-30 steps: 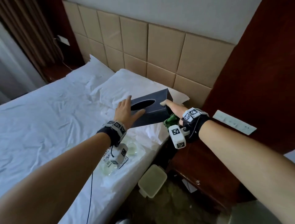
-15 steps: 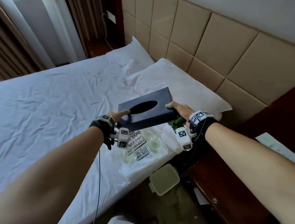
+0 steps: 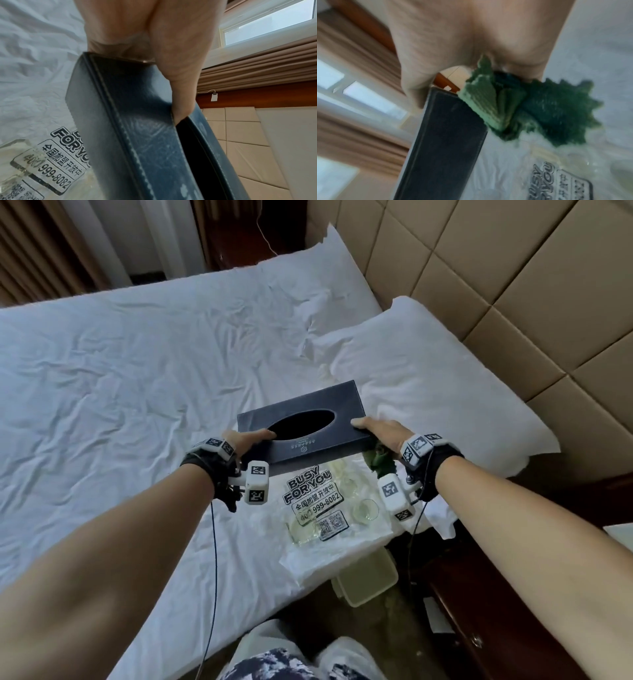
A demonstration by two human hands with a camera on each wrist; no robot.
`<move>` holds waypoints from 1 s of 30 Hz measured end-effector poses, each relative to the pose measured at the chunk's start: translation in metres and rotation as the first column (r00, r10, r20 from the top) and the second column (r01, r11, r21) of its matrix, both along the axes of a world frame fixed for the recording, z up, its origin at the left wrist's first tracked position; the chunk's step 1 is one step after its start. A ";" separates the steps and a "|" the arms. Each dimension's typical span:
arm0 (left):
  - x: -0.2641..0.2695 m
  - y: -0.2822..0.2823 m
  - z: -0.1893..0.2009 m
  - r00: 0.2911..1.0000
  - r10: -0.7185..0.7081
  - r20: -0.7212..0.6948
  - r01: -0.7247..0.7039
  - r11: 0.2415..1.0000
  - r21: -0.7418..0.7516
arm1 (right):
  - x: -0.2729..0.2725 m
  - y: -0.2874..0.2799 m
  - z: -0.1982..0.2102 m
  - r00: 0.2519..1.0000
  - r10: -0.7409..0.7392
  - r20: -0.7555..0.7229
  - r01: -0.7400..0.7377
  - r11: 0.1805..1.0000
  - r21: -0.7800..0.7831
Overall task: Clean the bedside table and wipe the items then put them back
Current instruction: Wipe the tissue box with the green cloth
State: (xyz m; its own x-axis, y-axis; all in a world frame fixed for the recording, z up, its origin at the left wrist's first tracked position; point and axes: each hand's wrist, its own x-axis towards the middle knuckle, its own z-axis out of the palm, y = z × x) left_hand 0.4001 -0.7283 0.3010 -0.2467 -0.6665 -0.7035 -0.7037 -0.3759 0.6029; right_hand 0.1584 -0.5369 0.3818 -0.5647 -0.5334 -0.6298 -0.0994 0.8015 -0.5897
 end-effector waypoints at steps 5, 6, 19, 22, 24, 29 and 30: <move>0.017 -0.003 -0.002 0.993 0.026 0.112 -0.018 0.997 -0.073 | 0.013 -0.038 -0.023 0.922 0.249 -0.296 -0.196 0.961 0.195; 0.021 -0.005 -0.009 0.994 0.049 0.100 -0.040 0.996 -0.084 | 0.018 -0.046 -0.027 0.908 0.302 -0.291 -0.243 0.944 0.222; 0.037 -0.003 -0.104 0.955 0.185 0.233 -0.201 0.978 0.048 | 0.030 -0.123 -0.155 0.758 0.634 -0.153 -0.480 0.701 0.528; 0.036 -0.002 -0.139 0.939 0.215 0.269 -0.253 0.961 0.114 | 0.027 -0.129 -0.188 0.753 0.655 -0.068 -0.542 0.675 0.501; 0.035 0.000 -0.165 0.931 0.220 0.292 -0.271 0.952 0.146 | 0.022 -0.131 -0.210 0.764 0.645 -0.001 -0.551 0.653 0.519; 0.027 0.005 -0.212 0.914 0.191 0.357 -0.274 0.941 0.199 | 0.013 -0.136 -0.259 0.776 0.622 0.101 -0.558 0.603 0.570; 0.024 0.005 -0.216 0.907 0.204 0.367 -0.293 0.934 0.204 | 0.012 -0.138 -0.266 0.771 0.627 0.110 -0.562 0.591 0.578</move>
State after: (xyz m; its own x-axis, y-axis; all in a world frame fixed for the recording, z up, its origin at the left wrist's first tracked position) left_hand 0.4242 -0.7236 0.0854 0.1833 -0.4670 -0.8651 -0.7104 -0.6712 0.2118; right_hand 0.1703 -0.6748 0.1157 -0.3230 -0.3497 -0.8794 -0.7030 0.7107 -0.0244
